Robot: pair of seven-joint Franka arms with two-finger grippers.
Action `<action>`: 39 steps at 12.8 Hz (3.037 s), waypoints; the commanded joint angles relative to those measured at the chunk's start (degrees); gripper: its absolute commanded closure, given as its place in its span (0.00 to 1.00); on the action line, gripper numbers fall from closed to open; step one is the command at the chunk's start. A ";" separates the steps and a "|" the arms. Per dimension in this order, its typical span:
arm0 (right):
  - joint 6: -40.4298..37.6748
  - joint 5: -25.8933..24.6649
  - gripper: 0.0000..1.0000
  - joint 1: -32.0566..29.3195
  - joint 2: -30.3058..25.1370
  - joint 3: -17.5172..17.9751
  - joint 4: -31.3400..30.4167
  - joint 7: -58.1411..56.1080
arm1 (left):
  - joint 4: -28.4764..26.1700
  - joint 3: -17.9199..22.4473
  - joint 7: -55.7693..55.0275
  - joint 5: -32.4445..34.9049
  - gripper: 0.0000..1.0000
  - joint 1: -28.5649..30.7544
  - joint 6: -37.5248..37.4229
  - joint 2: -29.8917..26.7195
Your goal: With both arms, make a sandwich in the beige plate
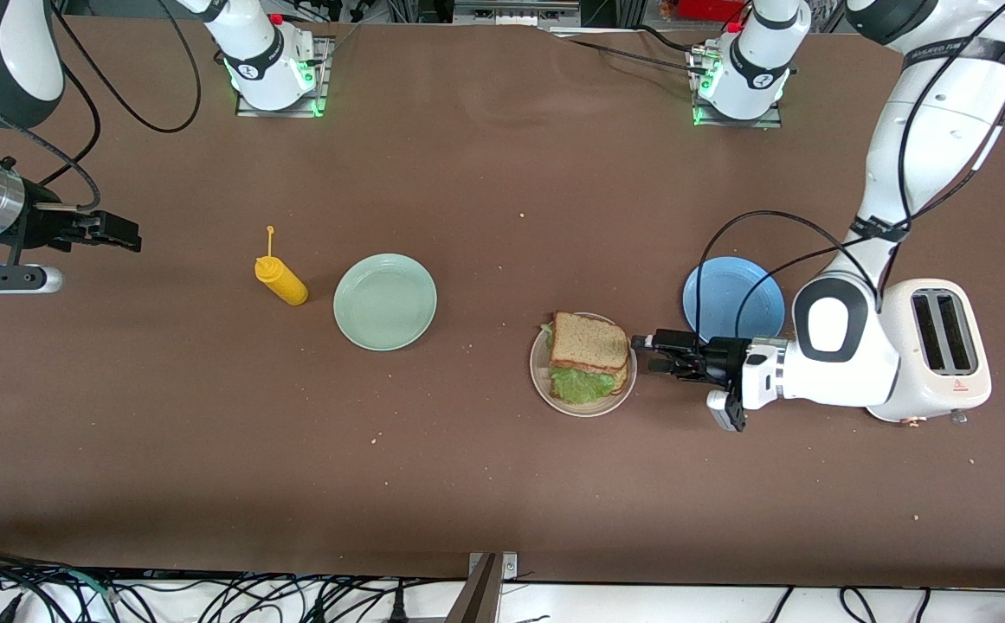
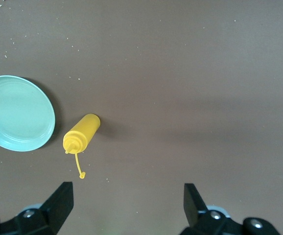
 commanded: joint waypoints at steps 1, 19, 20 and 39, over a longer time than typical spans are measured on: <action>-0.04 0.90 0.00 -0.19 -0.48 0.29 -0.52 0.18 | -0.81 0.10 -2.74 6.05 0.00 0.86 -3.42 -4.79; 0.13 0.90 0.00 -0.02 -0.48 0.29 -0.61 0.18 | -4.91 13.37 -33.34 40.79 0.00 -10.48 -20.84 -40.99; 0.13 0.90 0.00 -0.02 -0.48 0.29 -0.61 0.18 | -6.33 13.55 -35.17 40.79 0.00 -10.48 -20.66 -43.02; 0.66 1.16 0.00 -0.02 -0.30 0.29 -0.08 -0.08 | -5.73 19.09 -36.86 40.96 0.00 -13.56 -23.56 -43.57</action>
